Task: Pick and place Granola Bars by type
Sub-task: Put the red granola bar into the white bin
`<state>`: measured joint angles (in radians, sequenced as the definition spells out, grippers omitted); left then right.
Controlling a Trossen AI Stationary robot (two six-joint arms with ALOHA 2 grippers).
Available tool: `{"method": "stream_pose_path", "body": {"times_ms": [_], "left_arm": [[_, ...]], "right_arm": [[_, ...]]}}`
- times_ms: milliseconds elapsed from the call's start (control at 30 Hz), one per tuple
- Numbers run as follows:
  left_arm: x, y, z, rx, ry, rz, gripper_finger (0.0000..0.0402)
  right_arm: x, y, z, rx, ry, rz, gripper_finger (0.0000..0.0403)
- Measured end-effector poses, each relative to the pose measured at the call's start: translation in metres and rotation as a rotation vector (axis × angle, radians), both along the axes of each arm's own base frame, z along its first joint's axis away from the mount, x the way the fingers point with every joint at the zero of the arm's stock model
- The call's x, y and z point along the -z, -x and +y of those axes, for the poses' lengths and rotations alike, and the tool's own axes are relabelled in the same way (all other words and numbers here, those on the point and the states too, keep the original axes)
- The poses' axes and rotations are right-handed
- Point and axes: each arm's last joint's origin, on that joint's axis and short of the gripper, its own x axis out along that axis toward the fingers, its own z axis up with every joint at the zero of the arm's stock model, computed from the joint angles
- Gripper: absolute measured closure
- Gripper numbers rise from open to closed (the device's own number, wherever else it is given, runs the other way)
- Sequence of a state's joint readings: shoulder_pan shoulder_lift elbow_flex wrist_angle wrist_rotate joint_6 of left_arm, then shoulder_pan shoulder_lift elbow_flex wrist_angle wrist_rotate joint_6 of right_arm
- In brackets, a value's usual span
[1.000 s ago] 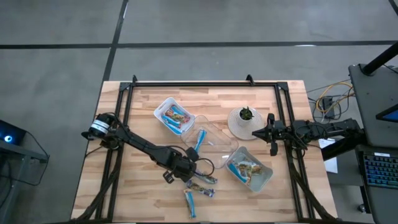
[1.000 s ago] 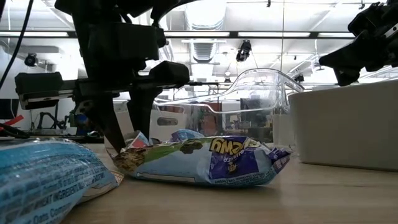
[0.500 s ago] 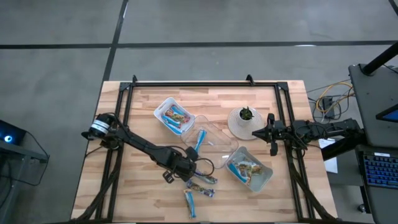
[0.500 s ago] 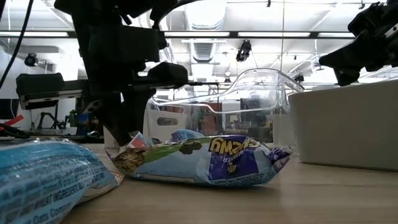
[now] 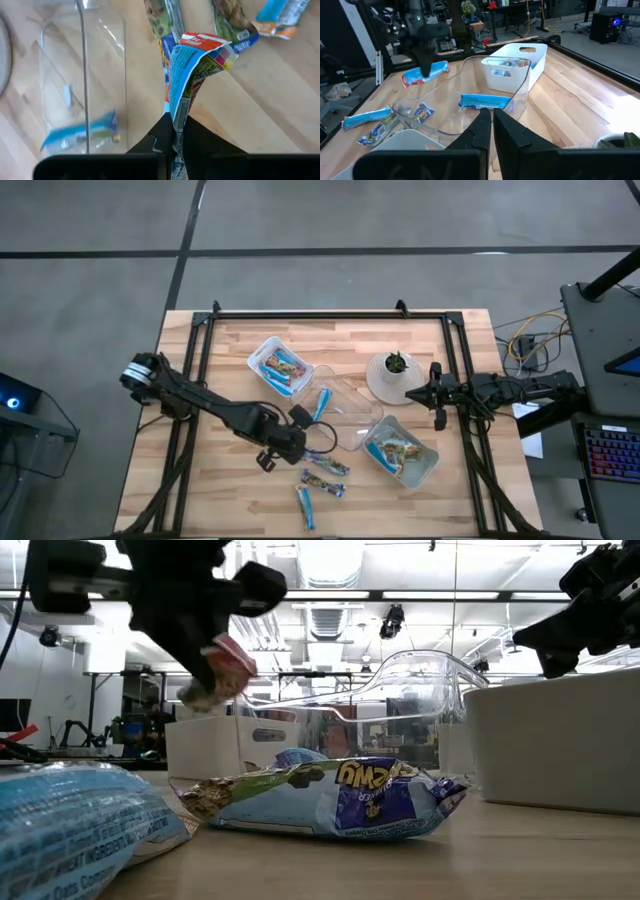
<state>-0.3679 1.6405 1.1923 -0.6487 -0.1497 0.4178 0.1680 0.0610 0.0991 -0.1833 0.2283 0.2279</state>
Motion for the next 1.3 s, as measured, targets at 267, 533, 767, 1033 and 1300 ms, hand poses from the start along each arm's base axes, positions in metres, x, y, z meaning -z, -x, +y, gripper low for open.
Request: {"method": "stream_pose_path", "body": {"times_ms": [267, 533, 767, 1033, 1300], "left_arm": [[-0.039, 0.013, 0.024, -0.109, 0.04, -0.13, 0.039], [-0.072, 0.024, 0.072, -0.3, 0.004, -0.261, 0.039], [-0.081, 0.029, 0.111, -0.431, -0.005, -0.292, 0.039], [-0.079, 0.034, 0.16, -0.512, -0.089, -0.25, 0.039], [-0.059, 0.047, 0.178, -0.484, -0.163, -0.092, 0.039]], "right_arm": [[0.0, 0.0, 0.0, 0.0, 0.0, 0.0, 0.039], [0.0, 0.0, 0.0, 0.001, 0.0, -0.001, 0.039], [0.0, 0.0, 0.0, 0.001, 0.0, -0.001, 0.039], [0.0, 0.0, 0.0, 0.0, 0.0, -0.001, 0.039], [0.0, 0.0, 0.0, 0.0, 0.0, -0.001, 0.039]]}}
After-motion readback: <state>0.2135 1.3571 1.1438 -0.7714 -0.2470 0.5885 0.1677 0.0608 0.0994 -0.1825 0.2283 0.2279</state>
